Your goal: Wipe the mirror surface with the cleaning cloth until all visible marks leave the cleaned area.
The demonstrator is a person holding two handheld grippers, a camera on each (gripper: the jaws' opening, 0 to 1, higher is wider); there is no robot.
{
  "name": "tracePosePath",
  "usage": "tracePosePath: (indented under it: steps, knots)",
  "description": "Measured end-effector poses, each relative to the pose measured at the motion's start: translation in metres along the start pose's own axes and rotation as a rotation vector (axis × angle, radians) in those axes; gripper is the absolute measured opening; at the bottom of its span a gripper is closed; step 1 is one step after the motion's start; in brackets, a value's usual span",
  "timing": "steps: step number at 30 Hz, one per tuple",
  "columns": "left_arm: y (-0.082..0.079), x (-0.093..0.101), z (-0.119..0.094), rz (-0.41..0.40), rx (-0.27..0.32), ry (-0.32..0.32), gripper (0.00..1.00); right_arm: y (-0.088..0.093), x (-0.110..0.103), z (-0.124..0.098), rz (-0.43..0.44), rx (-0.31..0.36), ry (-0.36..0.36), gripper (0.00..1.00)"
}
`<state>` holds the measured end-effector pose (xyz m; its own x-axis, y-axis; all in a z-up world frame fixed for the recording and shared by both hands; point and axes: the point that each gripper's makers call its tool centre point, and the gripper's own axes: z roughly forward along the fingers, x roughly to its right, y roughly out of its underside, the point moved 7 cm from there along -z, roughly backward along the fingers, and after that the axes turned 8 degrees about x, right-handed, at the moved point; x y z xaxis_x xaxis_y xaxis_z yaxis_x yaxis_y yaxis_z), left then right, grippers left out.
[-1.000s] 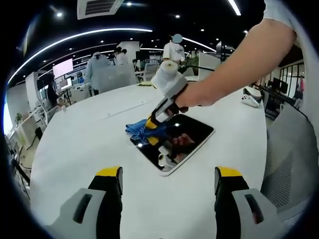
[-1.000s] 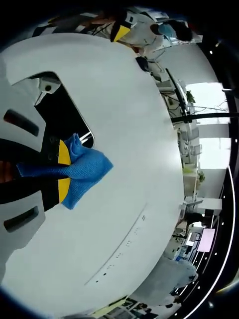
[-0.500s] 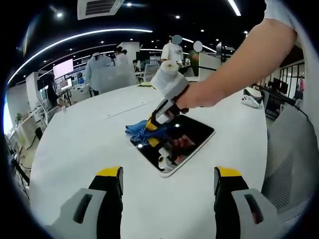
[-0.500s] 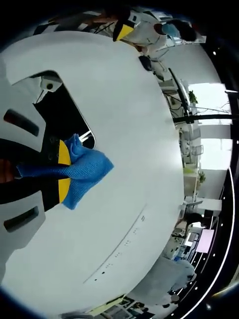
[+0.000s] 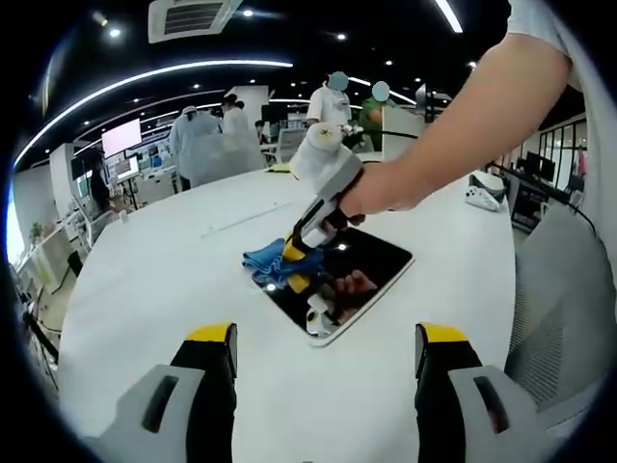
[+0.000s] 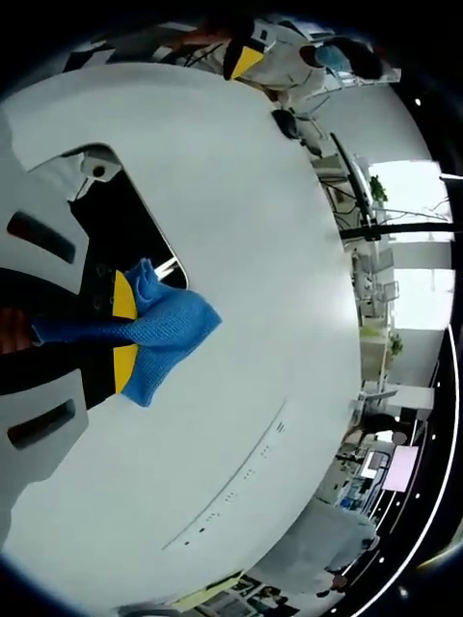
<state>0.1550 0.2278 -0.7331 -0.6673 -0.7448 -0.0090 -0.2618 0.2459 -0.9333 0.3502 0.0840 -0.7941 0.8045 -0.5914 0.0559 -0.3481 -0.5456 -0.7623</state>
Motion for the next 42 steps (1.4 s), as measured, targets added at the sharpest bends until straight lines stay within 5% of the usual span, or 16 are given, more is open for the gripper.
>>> tracePosePath:
  steps: [42]
  knots:
    - [-0.008,0.007,-0.006,0.038,-0.001,-0.003,0.74,0.008,-0.042,-0.012,-0.015,0.000,-0.060,0.02]
